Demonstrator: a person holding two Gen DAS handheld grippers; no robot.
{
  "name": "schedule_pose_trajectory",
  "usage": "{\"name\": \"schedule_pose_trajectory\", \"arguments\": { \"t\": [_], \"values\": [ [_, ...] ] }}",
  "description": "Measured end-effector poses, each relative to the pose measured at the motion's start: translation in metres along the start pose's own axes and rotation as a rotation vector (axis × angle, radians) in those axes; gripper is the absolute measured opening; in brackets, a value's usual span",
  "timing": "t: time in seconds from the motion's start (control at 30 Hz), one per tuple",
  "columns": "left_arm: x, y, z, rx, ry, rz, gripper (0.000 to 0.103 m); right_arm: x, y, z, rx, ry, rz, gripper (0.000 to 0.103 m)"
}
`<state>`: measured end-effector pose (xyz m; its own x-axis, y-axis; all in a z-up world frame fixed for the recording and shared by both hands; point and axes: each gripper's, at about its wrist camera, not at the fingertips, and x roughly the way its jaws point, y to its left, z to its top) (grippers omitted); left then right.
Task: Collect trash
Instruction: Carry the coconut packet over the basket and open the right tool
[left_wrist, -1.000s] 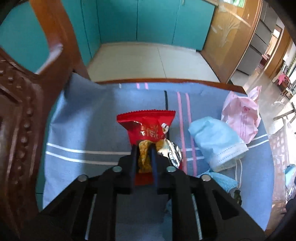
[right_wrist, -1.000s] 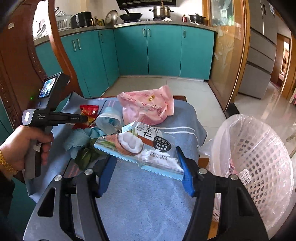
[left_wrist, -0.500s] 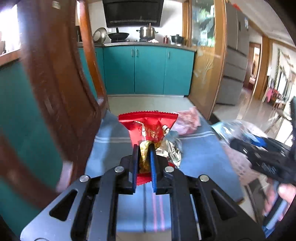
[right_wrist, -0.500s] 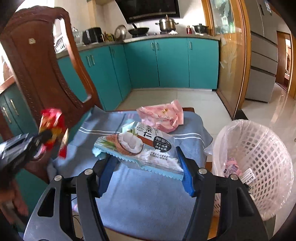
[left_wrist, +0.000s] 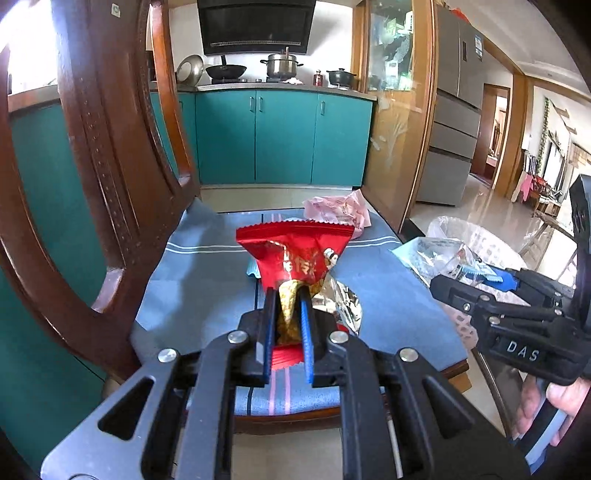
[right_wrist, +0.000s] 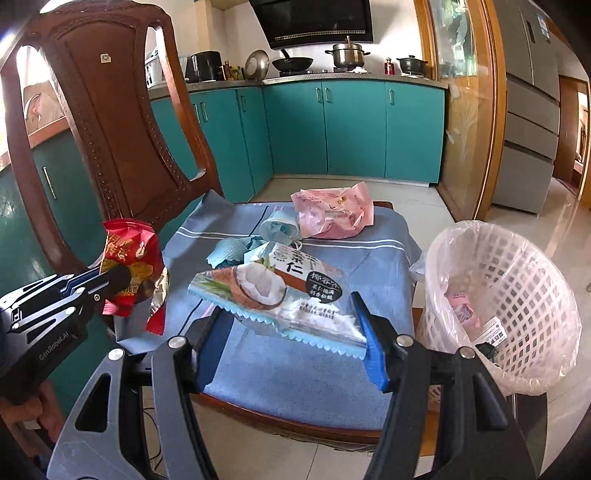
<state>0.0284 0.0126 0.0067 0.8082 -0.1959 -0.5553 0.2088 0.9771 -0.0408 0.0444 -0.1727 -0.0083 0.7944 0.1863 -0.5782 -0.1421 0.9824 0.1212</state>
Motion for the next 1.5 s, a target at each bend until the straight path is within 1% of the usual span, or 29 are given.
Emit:
{"name": "schedule_pose_trajectory", "arguments": {
  "t": [0.8,0.97,1.03,1.1,1.17,1.27,1.3,1.33,1.37,1.4,1.43,1.47,1.5],
  "values": [
    [0.011,0.005,0.004,-0.008,0.028,0.011,0.016,-0.001,-0.004,0.0,0.001,0.0,0.001,0.062],
    [0.012,0.005,0.003,-0.01,0.029,0.013,0.016,-0.005,-0.011,0.003,0.015,-0.025,-0.013,0.062],
    [0.012,0.005,0.003,-0.011,0.027,0.012,0.016,-0.01,-0.02,0.008,0.028,-0.05,-0.034,0.062],
    [0.012,0.005,0.003,-0.009,0.025,0.012,0.016,-0.018,-0.038,0.016,0.045,-0.092,-0.08,0.062],
    [0.012,0.005,0.002,-0.008,0.026,0.011,0.016,-0.026,-0.066,0.026,0.092,-0.132,-0.134,0.062],
    [0.013,0.004,0.001,-0.007,0.029,0.01,0.016,-0.032,-0.11,0.035,0.184,-0.163,-0.197,0.063],
    [0.014,0.004,0.0,-0.005,0.03,0.009,0.016,-0.031,-0.128,0.036,0.222,-0.163,-0.214,0.072],
    [0.015,0.003,0.0,-0.004,0.033,0.007,0.016,-0.029,-0.139,0.036,0.24,-0.155,-0.223,0.078],
    [0.016,0.002,0.0,-0.002,0.035,0.006,0.016,-0.023,-0.155,0.036,0.265,-0.123,-0.246,0.088],
    [0.017,0.001,-0.001,0.002,0.039,0.004,0.016,-0.021,-0.167,0.034,0.292,-0.103,-0.26,0.089],
    [0.018,-0.001,-0.001,0.006,0.042,0.002,0.016,-0.025,-0.179,0.032,0.337,-0.107,-0.267,0.089],
    [0.019,-0.003,-0.001,0.011,0.044,-0.002,0.016,-0.03,-0.186,0.03,0.375,-0.124,-0.264,0.092],
    [0.02,-0.006,-0.001,0.018,0.046,-0.008,0.016,-0.04,-0.194,0.028,0.425,-0.164,-0.252,0.096]
  ]
}}
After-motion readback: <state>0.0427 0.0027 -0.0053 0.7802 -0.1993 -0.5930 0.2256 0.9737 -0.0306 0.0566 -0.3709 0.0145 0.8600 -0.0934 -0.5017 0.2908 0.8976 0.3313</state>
